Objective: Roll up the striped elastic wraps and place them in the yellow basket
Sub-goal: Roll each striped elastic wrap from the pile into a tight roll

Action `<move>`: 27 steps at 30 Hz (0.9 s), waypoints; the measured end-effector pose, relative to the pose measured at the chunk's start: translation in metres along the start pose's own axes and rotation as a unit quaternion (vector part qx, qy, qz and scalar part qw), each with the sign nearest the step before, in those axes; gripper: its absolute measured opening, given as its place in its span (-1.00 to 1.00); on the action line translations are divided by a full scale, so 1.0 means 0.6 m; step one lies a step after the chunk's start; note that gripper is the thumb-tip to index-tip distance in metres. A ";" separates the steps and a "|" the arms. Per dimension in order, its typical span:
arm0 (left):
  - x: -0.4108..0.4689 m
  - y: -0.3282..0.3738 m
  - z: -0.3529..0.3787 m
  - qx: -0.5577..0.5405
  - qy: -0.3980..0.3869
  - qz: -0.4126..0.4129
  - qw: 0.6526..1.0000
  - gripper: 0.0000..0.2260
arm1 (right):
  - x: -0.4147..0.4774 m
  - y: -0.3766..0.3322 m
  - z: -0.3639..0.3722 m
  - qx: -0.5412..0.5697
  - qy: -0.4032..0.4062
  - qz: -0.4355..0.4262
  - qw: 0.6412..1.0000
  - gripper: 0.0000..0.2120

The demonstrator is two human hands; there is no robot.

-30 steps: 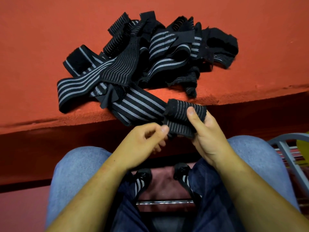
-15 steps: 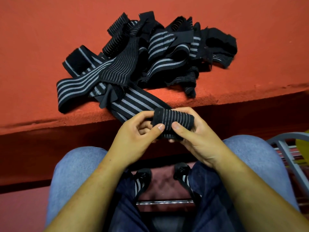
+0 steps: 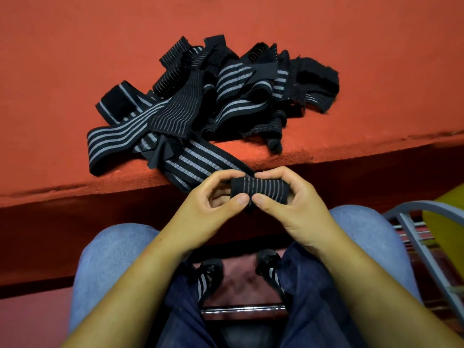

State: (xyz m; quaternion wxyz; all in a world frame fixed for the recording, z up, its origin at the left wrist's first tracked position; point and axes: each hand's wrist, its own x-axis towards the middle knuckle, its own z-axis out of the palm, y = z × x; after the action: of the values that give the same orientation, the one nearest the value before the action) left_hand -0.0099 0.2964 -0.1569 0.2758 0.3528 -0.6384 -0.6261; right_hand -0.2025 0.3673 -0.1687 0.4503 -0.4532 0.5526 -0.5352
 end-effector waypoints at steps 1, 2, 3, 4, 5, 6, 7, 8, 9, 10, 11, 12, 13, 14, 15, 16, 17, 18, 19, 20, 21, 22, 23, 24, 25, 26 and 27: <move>0.002 0.005 0.005 0.004 0.005 -0.001 1.000 -0.67 | -0.005 -0.005 0.001 -0.011 0.005 -0.009 1.000 -0.73; 0.004 0.009 0.009 0.014 0.012 0.001 1.000 -0.70 | -0.010 -0.010 0.001 -0.023 0.010 -0.016 1.000 -0.72; 0.005 0.015 0.016 0.021 0.015 0.006 1.000 -0.72 | -0.015 -0.014 -0.003 -0.036 0.016 -0.019 0.999 -0.72; 0.007 0.019 0.020 0.021 0.018 0.011 1.000 -0.74 | -0.018 -0.017 -0.007 -0.046 0.020 -0.019 0.999 -0.71; 0.006 0.025 0.024 0.019 0.020 0.014 1.000 -0.75 | -0.021 -0.022 -0.014 -0.050 0.019 -0.017 0.998 -0.71; 0.006 0.032 0.030 0.022 0.018 0.021 0.999 -0.75 | -0.026 -0.031 -0.022 -0.046 0.014 -0.010 0.999 -0.72; 0.005 0.041 0.035 0.030 0.017 0.029 0.999 -0.75 | -0.031 -0.043 -0.030 -0.030 0.007 0.006 1.000 -0.72; 0.004 0.046 0.034 0.041 0.020 0.037 0.998 -0.74 | -0.031 -0.052 -0.032 0.004 0.000 0.036 0.999 -0.70; 0.004 0.059 0.045 0.052 0.016 0.052 0.997 -0.73 | -0.039 -0.068 -0.045 0.053 0.000 0.072 0.996 -0.66; 0.004 0.067 0.050 0.064 0.013 0.065 0.996 -0.72 | -0.042 -0.081 -0.053 0.105 -0.005 0.111 0.988 -0.63; 0.005 0.076 0.055 0.080 0.008 0.078 0.994 -0.71 | -0.045 -0.096 -0.061 0.137 -0.005 0.142 0.980 -0.60; 0.006 0.089 0.064 0.099 0.002 0.095 0.991 -0.70 | -0.051 -0.110 -0.074 0.142 -0.004 0.160 0.977 -0.58; 0.006 0.102 0.076 0.120 -0.004 0.111 0.987 -0.68 | -0.059 -0.126 -0.088 0.138 -0.001 0.168 0.976 -0.59; 0.008 0.116 0.088 0.136 -0.011 0.122 0.983 -0.67 | -0.065 -0.138 -0.101 0.135 0.004 0.168 0.976 -0.64; 0.010 0.127 0.097 0.143 -0.021 0.128 0.981 -0.67 | -0.069 -0.148 -0.111 0.135 0.012 0.166 0.977 -0.71; 0.013 0.141 0.110 0.141 -0.032 0.133 0.981 -0.66 | -0.074 -0.158 -0.126 0.125 0.023 0.156 0.979 -0.77; 0.015 0.151 0.118 0.130 -0.045 0.134 0.981 -0.65 | -0.077 -0.166 -0.137 0.107 0.033 0.139 0.984 -0.81; 0.016 0.164 0.131 0.116 -0.057 0.136 0.982 -0.65 | -0.082 -0.176 -0.152 0.079 0.041 0.112 0.990 -0.84; 0.016 0.175 0.139 0.106 -0.068 0.139 0.982 -0.64 | -0.084 -0.184 -0.162 0.050 0.050 0.084 0.994 -0.85; 0.017 0.191 0.153 0.103 -0.079 0.144 0.981 -0.63 | -0.090 -0.193 -0.175 0.028 0.063 0.057 0.996 -0.83; 0.017 0.206 0.164 0.110 -0.081 0.153 0.979 -0.63 | -0.094 -0.202 -0.183 0.011 0.074 0.036 0.997 -0.78; 0.018 0.223 0.175 0.124 -0.078 0.165 0.975 -0.63 | -0.098 -0.210 -0.191 0.004 0.085 0.021 0.996 -0.74; 0.021 0.239 0.191 0.139 -0.074 0.179 0.971 -0.64 | -0.107 -0.221 -0.202 0.001 0.100 0.011 0.995 -0.72; 0.025 0.253 0.203 0.150 -0.069 0.190 0.968 -0.66 | -0.114 -0.230 -0.211 -0.005 0.110 0.004 0.994 -0.72; 0.028 0.265 0.213 0.156 -0.069 0.196 0.966 -0.68 | -0.120 -0.238 -0.221 -0.013 0.115 0.001 0.993 -0.74; 0.035 0.276 0.228 0.164 -0.075 0.202 0.963 -0.69 | -0.130 -0.250 -0.238 -0.023 0.117 -0.002 0.993 -0.78; 0.039 0.285 0.239 0.174 -0.084 0.204 0.960 -0.69 | -0.137 -0.261 -0.254 -0.043 0.113 0.000 0.993 -0.82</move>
State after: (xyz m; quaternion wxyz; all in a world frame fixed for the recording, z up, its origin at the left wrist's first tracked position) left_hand -0.1559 0.3587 0.0017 0.2772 0.2045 -0.8168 -0.4628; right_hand -0.3340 0.4737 -0.0080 0.3650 -0.4091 0.6222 -0.5589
